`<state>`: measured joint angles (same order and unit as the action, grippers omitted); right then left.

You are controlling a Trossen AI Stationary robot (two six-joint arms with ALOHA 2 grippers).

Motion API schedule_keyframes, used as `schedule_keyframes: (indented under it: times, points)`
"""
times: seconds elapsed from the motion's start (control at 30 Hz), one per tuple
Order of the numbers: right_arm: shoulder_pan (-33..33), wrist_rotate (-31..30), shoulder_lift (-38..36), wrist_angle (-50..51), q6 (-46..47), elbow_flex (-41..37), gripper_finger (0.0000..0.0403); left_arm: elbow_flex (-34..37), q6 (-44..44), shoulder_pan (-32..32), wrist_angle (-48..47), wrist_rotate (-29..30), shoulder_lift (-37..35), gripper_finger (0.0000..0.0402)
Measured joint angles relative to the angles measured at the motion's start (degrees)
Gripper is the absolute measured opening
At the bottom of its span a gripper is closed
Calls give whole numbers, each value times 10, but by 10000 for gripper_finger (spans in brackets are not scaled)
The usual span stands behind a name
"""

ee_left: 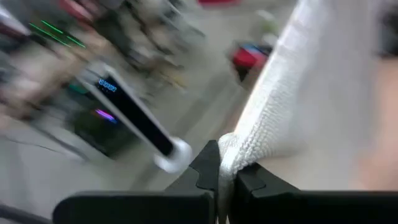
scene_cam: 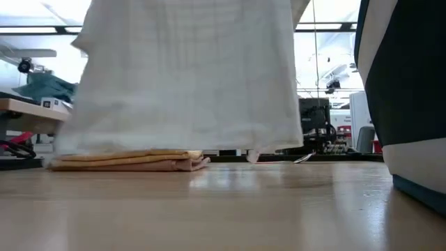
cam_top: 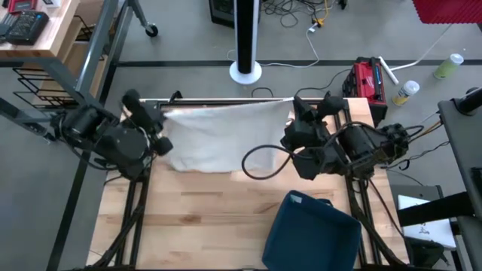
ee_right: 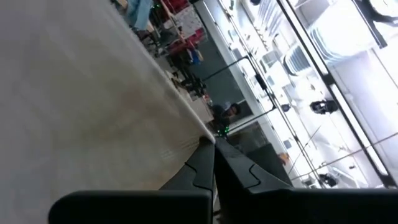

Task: Fold towel
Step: Fold the white towel

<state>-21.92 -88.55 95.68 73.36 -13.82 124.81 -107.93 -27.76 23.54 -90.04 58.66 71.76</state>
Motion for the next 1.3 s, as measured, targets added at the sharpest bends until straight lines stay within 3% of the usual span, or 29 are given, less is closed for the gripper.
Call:
schedule_keyframes:
  times: [0.13,0.33,0.57,0.7,0.83,1.0,1.13,1.3]
  points:
    - [-15,1,0,1,-3,0,0,29,-43,-10,1,-169,-7,0]
    - [-62,30,-1,1,24,0,0,85,-150,7,3,-373,9,0]
    - [-114,119,-2,1,98,0,0,110,-298,74,6,-520,53,0]
    - [-134,166,-6,1,146,0,0,85,-378,132,9,-533,79,0]
    - [-164,174,-9,1,173,1,0,35,-409,198,65,-529,101,0]
    - [-207,214,-19,1,215,8,0,-58,-416,279,110,-463,139,0]
    - [-243,243,-22,2,248,23,0,-136,-464,327,92,-401,180,0]
    - [-269,230,-22,0,245,36,0,-206,-531,358,0,-385,236,0]
